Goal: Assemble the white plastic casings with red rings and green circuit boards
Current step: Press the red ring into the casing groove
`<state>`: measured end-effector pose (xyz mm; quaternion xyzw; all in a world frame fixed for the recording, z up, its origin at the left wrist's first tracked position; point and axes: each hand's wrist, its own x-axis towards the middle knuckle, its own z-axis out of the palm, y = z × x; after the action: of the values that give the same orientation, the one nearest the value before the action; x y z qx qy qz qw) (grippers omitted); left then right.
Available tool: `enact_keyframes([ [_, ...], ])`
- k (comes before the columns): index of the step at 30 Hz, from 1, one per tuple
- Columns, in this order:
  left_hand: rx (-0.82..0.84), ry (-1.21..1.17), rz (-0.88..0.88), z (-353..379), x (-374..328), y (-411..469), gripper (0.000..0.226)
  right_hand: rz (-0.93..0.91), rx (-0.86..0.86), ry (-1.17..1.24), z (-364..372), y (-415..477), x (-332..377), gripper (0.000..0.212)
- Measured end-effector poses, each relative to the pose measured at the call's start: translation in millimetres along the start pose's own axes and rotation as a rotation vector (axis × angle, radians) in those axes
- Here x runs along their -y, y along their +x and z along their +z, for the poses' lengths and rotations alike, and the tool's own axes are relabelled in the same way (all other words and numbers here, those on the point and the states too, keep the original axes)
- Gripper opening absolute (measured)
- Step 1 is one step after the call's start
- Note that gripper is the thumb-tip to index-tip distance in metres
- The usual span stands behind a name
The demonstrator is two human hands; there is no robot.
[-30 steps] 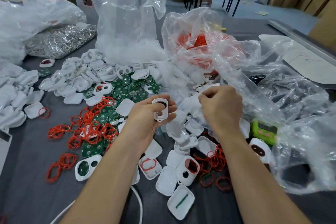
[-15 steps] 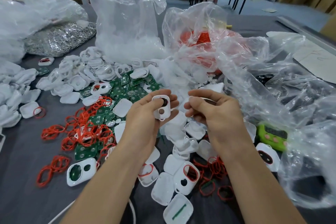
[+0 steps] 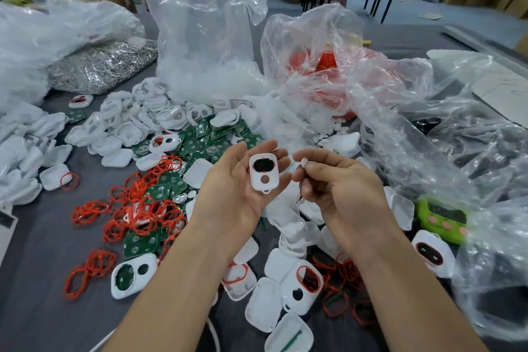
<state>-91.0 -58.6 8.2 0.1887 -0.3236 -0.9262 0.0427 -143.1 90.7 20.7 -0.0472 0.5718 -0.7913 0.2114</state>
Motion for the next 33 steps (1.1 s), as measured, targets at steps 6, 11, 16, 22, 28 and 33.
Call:
enact_keyframes([
  [6,0.001,-0.011,-0.002,0.1,0.1,2.1,0.045,0.006,0.033,0.022,4.2,-1.0,-1.1,0.029],
  [11,-0.003,-0.02,-0.001,1.3,-1.0,-0.9,0.043,0.002,0.034,0.052,4.7,-0.3,-0.5,0.015],
  [16,-0.002,0.01,-0.001,2.5,-1.5,-1.5,0.042,-0.003,0.024,0.019,3.4,-0.7,0.8,0.02],
  [22,-0.001,0.018,-0.006,2.9,-0.9,-2.2,0.041,-0.031,-0.078,-0.028,1.8,-0.8,1.2,0.018],
  [28,0.015,0.022,0.0,3.2,-0.3,-1.8,0.042,-0.008,-0.127,-0.073,3.3,-0.2,-1.4,0.036],
  [33,0.009,0.034,-0.001,1.1,1.1,-0.1,0.041,-0.015,-0.157,-0.024,2.8,0.2,-1.8,0.021],
])
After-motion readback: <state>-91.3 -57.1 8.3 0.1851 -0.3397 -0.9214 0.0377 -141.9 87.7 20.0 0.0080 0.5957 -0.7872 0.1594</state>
